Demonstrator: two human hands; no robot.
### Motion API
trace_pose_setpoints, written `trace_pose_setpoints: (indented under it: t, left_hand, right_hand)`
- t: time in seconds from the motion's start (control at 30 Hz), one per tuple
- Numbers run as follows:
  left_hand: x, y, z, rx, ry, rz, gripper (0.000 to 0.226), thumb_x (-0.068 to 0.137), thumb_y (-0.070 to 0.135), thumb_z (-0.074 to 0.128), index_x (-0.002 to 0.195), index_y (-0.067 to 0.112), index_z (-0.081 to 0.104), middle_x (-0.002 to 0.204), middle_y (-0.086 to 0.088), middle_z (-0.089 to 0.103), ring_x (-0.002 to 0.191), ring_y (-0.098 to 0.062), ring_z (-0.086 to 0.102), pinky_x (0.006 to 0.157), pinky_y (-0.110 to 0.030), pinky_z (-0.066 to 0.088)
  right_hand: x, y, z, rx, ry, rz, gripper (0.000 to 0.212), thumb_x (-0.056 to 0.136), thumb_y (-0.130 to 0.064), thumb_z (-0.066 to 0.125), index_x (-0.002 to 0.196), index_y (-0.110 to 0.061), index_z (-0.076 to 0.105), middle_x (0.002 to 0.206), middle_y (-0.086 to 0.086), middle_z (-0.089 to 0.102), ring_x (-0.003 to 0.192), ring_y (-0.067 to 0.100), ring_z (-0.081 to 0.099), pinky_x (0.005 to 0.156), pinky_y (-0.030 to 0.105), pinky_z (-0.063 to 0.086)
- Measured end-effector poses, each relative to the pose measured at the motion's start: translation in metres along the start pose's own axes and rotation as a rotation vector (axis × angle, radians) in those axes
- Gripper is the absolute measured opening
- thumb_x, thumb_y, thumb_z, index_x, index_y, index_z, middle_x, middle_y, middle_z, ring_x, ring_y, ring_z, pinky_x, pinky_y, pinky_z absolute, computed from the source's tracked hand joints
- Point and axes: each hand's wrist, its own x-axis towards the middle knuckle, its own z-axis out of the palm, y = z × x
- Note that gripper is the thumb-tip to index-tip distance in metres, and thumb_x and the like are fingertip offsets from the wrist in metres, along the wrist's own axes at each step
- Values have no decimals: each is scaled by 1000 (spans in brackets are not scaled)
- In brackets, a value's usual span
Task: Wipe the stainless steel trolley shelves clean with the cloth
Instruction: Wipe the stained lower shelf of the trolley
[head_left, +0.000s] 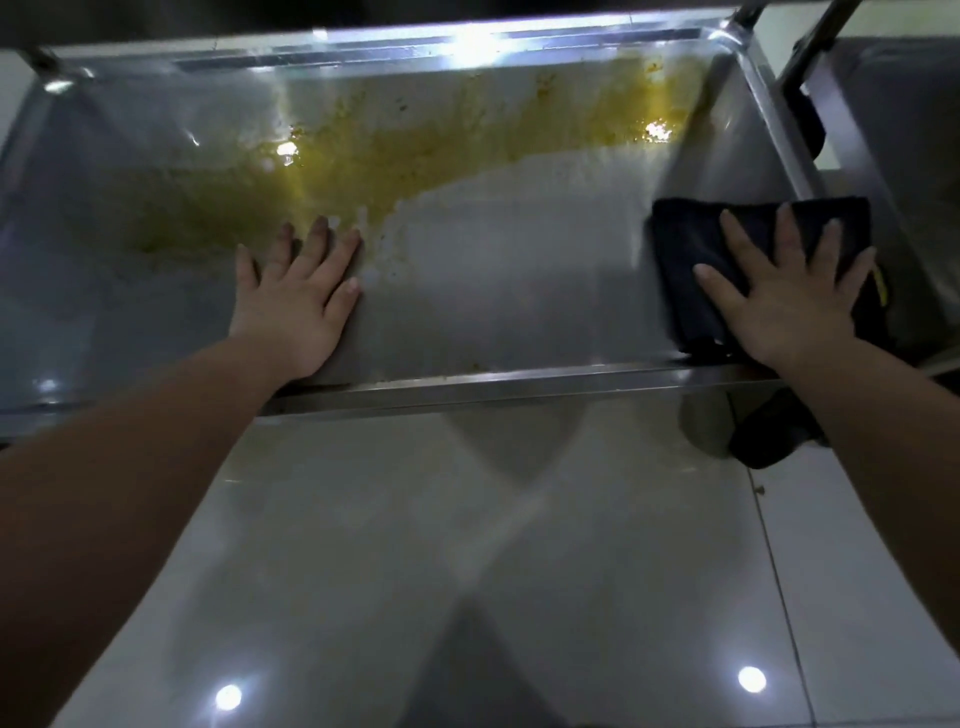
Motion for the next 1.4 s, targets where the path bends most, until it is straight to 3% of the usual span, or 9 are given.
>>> trace_pose_setpoints:
  t: [0.1,0.33,0.43,0.63,0.8,0.97,1.07,1.17,1.4]
  left_hand:
    - [2,3,2,1,14,-13,57,99,52,9,155,40,3,165,4,4,151,-30,1,115,-63,-1]
    - [1,-2,4,-43,40,-22,52,103,48,14,154,46,3,165,8,1,151,-25,1,117,-59,-1]
    - [1,-3,4,-63,37,-22,52,103,46,16,154,45,4,165,8,2,151,-24,1,118,-56,-1]
    - [0,2,3,-72,62,-32,52,103,43,18,155,43,8,165,7,4,151,-25,2,118,-58,-2]
    - [1,7,5,-49,72,-35,52,104,42,18,155,42,8,165,6,3,151,-28,2,117,-60,-2]
    - [0,4,6,-50,75,-33,52,104,42,18,156,38,10,165,6,4,151,-26,2,117,-59,-1]
    - [0,-2,6,-62,65,-37,53,104,40,17,156,34,10,165,6,3,151,-24,1,118,-57,-1]
    - [0,-4,5,-75,69,-35,53,103,45,17,155,40,9,165,8,3,151,-23,2,118,-56,-1]
    - [1,2,5,-78,85,-41,52,103,45,18,154,45,8,165,7,5,151,-25,3,118,-58,-2]
  right_hand:
    - [-6,-59,-3,45,13,-18,74,85,-81,7,151,-50,0,165,5,-6,147,46,-7,113,67,-5]
    - [-75,-243,11,51,-23,-415,72,87,-78,7,151,-48,-5,163,9,-14,143,51,-15,104,71,-16]
    - [-41,-201,5,52,6,-473,70,87,-80,12,149,-53,-2,165,0,-8,147,44,-11,112,66,-10]
    - [14,-47,-5,103,0,-30,77,82,-85,16,151,-53,6,165,-1,-1,148,42,-4,115,65,-2]
    - [8,-70,-3,69,11,74,76,82,-84,6,151,-52,-1,165,1,-6,145,48,-8,112,69,-5]
    - [-35,-221,2,20,34,-336,74,85,-81,7,151,-49,-5,164,5,-11,143,53,-12,106,73,-11]
    - [-55,-260,6,25,21,-493,71,85,-81,5,149,-53,-6,164,0,-13,144,50,-15,106,70,-16]
    - [-23,-218,2,62,30,-446,69,86,-81,12,149,-56,1,164,-7,-6,147,43,-10,111,67,-9]
    - [9,-25,-5,107,-4,-21,79,76,-87,11,149,-56,6,165,-6,2,148,40,-3,115,64,-3]
